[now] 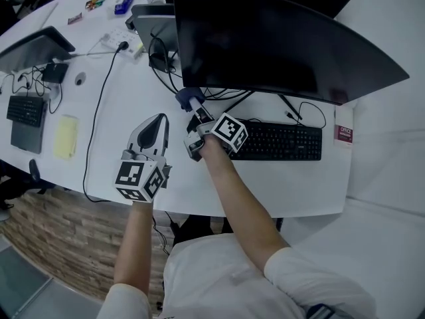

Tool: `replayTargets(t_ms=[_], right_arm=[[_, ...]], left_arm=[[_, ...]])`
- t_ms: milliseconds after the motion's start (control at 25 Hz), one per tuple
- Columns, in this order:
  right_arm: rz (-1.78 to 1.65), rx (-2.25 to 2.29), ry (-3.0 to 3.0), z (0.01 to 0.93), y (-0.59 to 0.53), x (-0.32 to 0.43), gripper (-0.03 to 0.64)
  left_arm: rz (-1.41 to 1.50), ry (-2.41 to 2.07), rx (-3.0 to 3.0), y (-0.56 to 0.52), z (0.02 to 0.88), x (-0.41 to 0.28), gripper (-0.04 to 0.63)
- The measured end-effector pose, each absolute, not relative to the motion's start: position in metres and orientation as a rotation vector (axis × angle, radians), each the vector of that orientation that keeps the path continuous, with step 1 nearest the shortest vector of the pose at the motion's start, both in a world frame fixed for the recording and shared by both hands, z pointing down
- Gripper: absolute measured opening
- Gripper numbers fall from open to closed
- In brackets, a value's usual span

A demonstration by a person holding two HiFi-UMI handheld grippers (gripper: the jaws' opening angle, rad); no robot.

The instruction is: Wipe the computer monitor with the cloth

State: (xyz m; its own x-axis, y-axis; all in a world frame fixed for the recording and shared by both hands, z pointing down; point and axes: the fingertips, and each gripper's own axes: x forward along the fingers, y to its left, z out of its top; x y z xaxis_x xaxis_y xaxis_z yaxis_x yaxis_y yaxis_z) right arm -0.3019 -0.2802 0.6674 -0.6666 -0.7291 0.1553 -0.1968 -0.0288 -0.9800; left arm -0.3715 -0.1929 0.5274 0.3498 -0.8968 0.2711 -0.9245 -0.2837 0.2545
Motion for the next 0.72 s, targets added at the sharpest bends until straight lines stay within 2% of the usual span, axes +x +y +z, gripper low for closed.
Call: replayTargets(t_ms=[720], right_arm=[[-1.695,-1.035,1.805,0.664,-0.292,-0.210,0.118]], left_arm=[[0.129,-1.554,2.290,-0.206,0.525,-0.293,0.006]])
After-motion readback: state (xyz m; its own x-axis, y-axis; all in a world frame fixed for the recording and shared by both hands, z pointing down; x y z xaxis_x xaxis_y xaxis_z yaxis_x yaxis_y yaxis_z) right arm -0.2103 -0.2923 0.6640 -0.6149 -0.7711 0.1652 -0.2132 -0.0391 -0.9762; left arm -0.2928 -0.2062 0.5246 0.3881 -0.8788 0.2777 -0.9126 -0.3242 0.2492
